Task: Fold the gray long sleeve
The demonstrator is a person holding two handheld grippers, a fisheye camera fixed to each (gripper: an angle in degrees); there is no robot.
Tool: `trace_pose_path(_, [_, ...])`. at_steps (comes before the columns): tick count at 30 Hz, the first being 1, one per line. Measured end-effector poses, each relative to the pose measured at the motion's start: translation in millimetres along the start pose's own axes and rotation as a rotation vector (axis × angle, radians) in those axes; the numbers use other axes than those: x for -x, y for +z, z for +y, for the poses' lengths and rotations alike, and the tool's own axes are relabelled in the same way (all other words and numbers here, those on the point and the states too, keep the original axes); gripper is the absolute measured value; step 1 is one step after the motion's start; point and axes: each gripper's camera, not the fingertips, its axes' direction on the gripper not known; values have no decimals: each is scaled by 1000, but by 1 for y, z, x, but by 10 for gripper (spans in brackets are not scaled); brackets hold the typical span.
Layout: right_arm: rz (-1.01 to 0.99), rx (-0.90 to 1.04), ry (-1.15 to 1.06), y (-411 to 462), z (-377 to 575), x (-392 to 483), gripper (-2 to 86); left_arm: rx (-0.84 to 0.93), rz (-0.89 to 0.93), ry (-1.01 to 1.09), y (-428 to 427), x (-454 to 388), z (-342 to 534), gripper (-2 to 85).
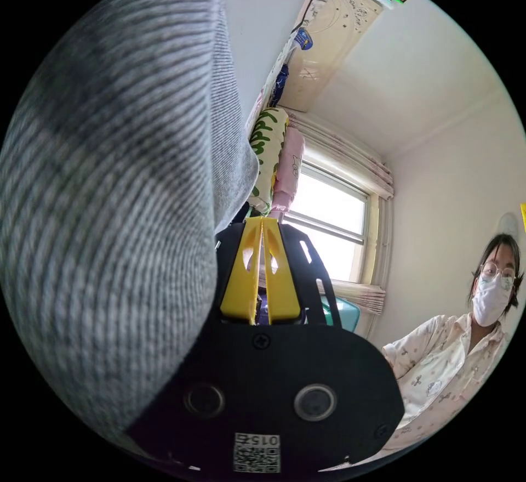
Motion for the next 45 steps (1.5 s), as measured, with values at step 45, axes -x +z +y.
trace_pose_path(45, [2, 2, 8, -68, -21, -19, -10, 226, -301, -81, -51, 48, -70, 44])
